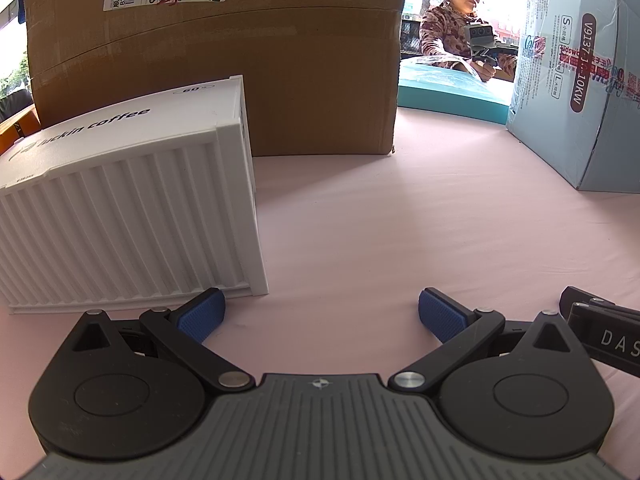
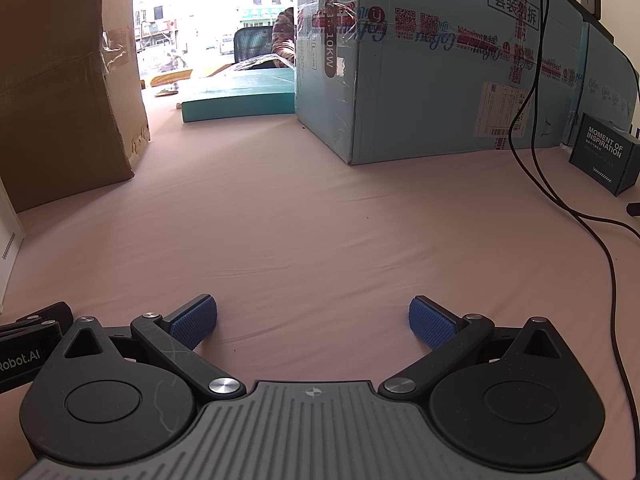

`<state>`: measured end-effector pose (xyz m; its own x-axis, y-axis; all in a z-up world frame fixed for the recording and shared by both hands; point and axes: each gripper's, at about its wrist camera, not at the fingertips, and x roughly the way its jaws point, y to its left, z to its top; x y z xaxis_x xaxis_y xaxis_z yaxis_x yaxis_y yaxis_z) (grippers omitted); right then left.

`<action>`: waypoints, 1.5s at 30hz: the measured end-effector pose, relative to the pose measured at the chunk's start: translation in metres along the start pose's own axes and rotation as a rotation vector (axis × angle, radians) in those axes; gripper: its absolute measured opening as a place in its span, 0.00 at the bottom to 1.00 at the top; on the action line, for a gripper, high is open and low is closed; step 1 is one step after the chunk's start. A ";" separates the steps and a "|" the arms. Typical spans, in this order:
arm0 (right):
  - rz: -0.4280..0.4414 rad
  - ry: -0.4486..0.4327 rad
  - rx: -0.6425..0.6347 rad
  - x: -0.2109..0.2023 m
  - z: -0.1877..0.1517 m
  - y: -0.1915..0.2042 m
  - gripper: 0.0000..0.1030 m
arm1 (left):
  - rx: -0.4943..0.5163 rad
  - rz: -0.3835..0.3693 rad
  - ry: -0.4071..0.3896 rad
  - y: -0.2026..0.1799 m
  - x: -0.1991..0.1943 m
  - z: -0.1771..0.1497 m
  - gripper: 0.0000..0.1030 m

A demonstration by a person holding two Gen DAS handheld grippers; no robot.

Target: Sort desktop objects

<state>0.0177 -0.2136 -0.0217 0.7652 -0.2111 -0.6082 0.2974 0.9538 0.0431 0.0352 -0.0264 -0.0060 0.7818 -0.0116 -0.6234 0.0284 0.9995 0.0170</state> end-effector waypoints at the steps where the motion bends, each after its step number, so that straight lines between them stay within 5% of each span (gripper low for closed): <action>1: 0.000 0.000 0.000 0.000 0.000 0.000 1.00 | 0.000 0.000 0.000 0.000 0.000 0.000 1.00; 45: -0.001 -0.002 0.000 -0.001 -0.001 0.001 1.00 | -0.010 -0.005 0.000 0.001 0.000 0.001 1.00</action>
<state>0.0169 -0.2125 -0.0215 0.7660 -0.2124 -0.6068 0.2981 0.9536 0.0426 0.0355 -0.0256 -0.0053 0.7816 -0.0167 -0.6236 0.0264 0.9996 0.0063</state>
